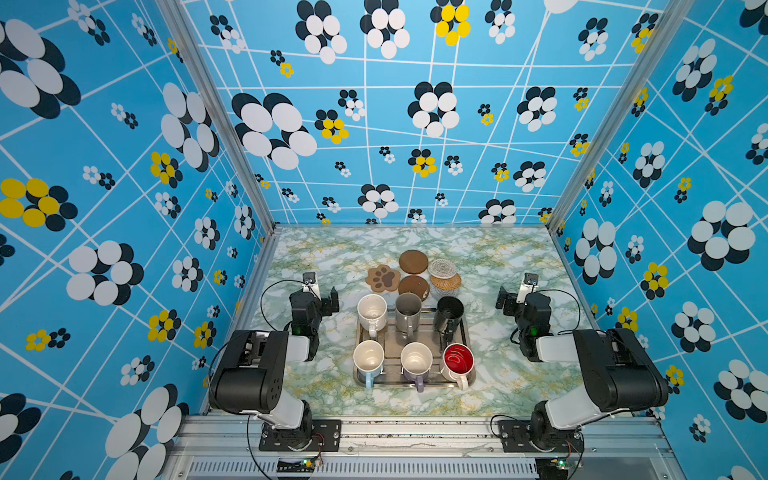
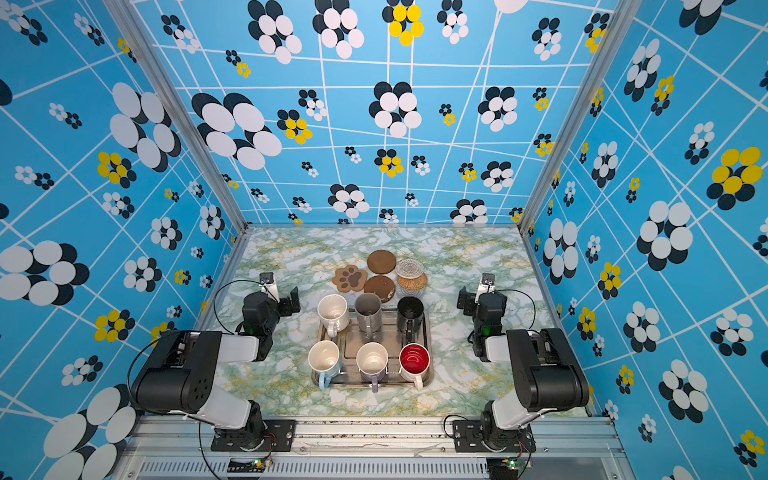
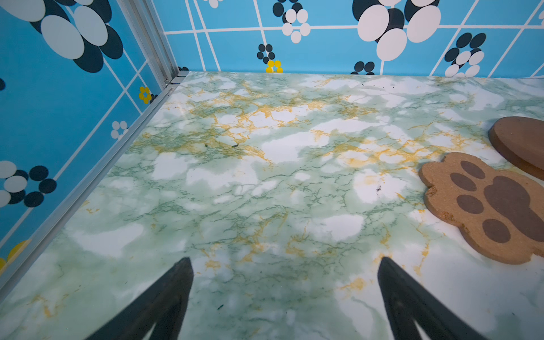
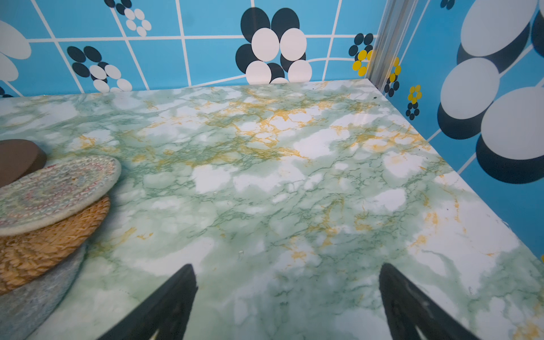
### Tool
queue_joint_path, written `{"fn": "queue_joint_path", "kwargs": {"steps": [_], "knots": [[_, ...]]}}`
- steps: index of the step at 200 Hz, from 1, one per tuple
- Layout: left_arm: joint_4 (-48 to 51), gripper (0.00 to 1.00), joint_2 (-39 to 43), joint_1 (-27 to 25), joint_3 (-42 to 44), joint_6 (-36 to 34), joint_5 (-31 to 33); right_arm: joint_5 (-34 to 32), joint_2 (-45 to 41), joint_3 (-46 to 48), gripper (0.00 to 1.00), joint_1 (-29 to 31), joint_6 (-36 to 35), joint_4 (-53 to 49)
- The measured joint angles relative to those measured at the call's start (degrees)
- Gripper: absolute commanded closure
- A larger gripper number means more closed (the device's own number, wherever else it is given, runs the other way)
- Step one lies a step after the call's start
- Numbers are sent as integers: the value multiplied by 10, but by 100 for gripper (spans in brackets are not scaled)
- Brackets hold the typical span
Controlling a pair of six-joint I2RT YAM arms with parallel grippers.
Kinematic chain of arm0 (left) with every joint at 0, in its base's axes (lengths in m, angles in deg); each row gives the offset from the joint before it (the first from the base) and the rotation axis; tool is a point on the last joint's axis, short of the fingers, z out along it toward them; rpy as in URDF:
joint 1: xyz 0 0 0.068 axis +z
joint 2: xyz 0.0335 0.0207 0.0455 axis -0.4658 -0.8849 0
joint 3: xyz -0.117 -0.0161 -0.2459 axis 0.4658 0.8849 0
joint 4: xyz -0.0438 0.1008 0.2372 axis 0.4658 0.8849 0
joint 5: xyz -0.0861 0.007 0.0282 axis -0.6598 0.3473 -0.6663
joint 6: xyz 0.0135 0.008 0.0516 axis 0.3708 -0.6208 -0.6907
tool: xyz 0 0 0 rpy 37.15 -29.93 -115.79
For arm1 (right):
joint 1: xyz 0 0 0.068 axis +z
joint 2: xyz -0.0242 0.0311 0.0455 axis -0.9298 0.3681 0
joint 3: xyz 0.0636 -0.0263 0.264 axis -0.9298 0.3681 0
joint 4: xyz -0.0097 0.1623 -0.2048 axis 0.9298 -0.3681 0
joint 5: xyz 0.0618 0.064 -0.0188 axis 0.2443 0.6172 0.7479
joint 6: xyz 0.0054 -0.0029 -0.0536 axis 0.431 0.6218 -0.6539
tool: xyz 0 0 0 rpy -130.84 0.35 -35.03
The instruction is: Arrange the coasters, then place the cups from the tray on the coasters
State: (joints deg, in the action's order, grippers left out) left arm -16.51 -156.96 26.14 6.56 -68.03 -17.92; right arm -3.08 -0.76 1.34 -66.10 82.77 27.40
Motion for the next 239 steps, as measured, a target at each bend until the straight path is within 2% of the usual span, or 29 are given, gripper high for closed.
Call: {"fn": "queue_joint_path", "kwargs": {"steps": [87, 113, 138, 179, 203, 222, 239], "knots": [[2, 1, 0, 0, -1, 0, -6, 0, -4, -7, 9, 0, 0, -19], [78, 1, 21, 1, -29, 6, 7, -1, -37, -22, 10, 0, 0, -65], [184, 1, 73, 1, -94, 14, 19, -7, -96, -57, 13, 0, 15, -162], [340, 1, 159, -7, -183, 43, 13, 24, -144, -203, 20, 0, 62, -389], [429, 3, 184, -42, -221, 51, 8, 49, -144, -267, 21, 6, 85, -492], [496, 5, 191, -75, -252, 61, 0, 72, -137, -313, 29, 17, 115, -580], [539, 6, 192, -101, -277, 75, -13, 90, -116, -360, 30, 32, 140, -637]]}}
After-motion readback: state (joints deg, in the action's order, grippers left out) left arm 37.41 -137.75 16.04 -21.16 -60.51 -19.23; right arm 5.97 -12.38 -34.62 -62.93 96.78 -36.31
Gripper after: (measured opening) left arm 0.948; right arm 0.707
